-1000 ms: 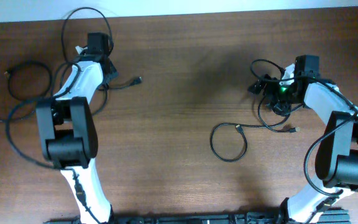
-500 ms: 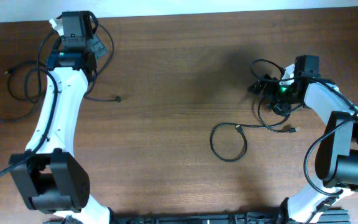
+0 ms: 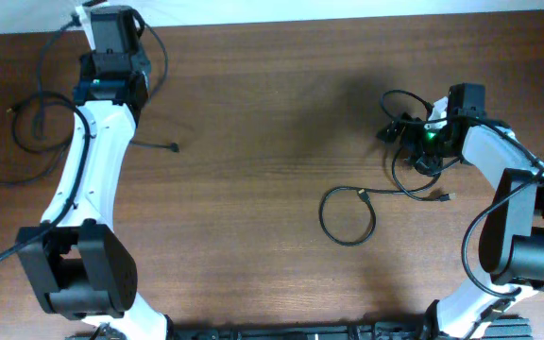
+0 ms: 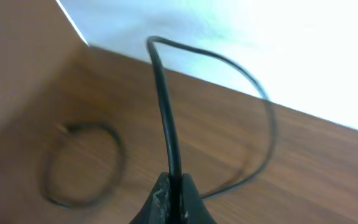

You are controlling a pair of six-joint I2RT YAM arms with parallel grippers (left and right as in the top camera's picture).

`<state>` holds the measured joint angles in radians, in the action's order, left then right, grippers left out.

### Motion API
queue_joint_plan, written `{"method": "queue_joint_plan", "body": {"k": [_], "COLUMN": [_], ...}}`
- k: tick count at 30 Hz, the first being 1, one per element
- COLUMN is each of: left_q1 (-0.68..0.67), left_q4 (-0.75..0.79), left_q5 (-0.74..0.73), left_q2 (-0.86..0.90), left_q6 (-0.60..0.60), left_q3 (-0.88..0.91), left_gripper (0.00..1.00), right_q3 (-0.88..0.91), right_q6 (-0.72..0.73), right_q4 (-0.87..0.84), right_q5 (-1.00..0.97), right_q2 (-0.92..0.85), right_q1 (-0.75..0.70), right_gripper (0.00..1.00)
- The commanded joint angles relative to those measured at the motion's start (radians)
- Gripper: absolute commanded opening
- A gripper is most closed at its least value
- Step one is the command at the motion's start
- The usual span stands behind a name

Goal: Untangle cables

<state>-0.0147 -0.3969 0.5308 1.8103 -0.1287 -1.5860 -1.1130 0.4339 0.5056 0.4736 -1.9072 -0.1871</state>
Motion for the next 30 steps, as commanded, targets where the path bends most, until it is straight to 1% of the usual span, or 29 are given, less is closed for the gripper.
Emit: {"method": "queue_joint_plan", "body": {"k": [1,3,6,8,9,13,15,19,21,22,25,29,30], "left_q1": [0.000,-0.002,-0.002,-0.002,-0.002,-0.002,-0.001,0.029,0.047,0.057,0.078,0.076,0.067], "left_q4": [-0.011,-0.024,-0.027,-0.039,-0.057,-0.121,-0.132,-0.129,-0.129,-0.131,-0.132,-0.136,-0.136], "left_q5": [0.034,-0.148,-0.360,-0.581,-0.617,-0.612,-0.577,-0.336,-0.270,-0.274,-0.308,-0.490,-0.560], "left_q2": [-0.070,-0.122,-0.165,-0.169,-0.166,-0.135,-0.108,-0.037,-0.004,0.013,0.064,0.159,0.191], "left_q6": [0.172,0.188,0.194,0.195,0.203,0.318,0.361,0.370,0.369,0.366,0.286,0.272,0.272], "left_q3": [-0.001,-0.001,-0.001,-0.001,0.000,0.000,0.000,0.000,0.000,0.000,0.000,0.000,0.000], "left_gripper": [0.00,0.00,0.00,0.00,0.00,0.00,0.00,0.00,0.00,0.00,0.00,0.00,0.00], "right_q3": [0.095,0.095,0.095,0.095,0.095,0.095,0.095,0.095,0.095,0.095,0.095,0.095,0.095], "right_q6": [-0.015,-0.015,-0.015,-0.015,-0.015,-0.015,-0.015,-0.015,-0.015,-0.015,-0.015,-0.015,-0.015], "right_q4": [0.036,0.036,0.036,0.036,0.036,0.036,0.036,0.036,0.036,0.036,0.036,0.036,0.036], "right_q5": [-0.239,-0.239,-0.239,-0.239,-0.239,-0.239,-0.239,-0.239,-0.239,-0.239,-0.239,-0.239,-0.239], "right_q2": [-0.136,-0.136,-0.136,-0.136,-0.136,-0.136,-0.136,-0.136,-0.136,-0.136,-0.136,-0.136,-0.136], "right_q1": [-0.016,-0.016,-0.016,-0.016,-0.016,-0.016,-0.016,-0.016,-0.016,-0.016,-0.016,-0.016,-0.016], "right_gripper": [0.99,0.99,0.99,0.99,0.99,0.99,0.99,0.99,0.99,0.99,0.99,0.99,0.99]}}
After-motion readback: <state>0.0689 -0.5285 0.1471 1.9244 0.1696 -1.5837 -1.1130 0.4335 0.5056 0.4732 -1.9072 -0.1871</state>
